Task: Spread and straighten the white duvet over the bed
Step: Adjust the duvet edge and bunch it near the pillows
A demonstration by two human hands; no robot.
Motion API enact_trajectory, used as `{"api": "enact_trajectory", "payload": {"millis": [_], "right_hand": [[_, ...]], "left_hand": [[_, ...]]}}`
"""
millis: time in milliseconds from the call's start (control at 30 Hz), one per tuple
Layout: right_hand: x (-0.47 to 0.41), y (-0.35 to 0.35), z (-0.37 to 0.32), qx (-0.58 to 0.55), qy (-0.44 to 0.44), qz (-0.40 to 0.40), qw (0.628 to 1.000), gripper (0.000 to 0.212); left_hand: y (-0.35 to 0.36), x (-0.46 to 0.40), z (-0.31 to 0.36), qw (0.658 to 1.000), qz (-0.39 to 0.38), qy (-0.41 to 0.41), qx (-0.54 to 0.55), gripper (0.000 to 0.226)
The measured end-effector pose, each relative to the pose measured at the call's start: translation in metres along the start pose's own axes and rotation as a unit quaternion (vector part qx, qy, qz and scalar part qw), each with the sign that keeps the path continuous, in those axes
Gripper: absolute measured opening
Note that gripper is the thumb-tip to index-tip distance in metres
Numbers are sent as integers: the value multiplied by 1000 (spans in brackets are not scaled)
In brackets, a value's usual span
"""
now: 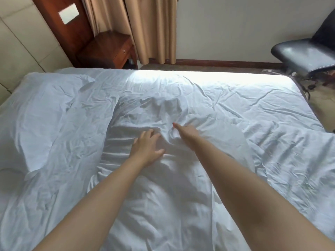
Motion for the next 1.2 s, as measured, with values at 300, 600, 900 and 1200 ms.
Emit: {"api": "enact_trajectory", "payload": {"millis": [300,600,900,1200], "right_hand": [[-38,-118,31,74,41,243,966,40],[-14,-59,17,208,-80,203,954,53],[68,-8,64,446,-118,56,885,66],[178,-8,163,445,-80,-9,892,78]], "left_hand": [[37,-47,-8,992,-104,-19,-67,104],[72,-39,-13,987,-130,-65,-66,86],[92,41,41,995,-96,-22,-32,60],[136,169,91,982,-157,28,-103,64]]}}
Point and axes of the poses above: each hand's wrist, its own x-axis away from the middle knuckle, its own y-axis out of the palm, z = x × y, the point moved 10 cm from there along -x, towards the middle knuckle, and after that the axes turned 3 degrees about -z, right-handed, at the moved point
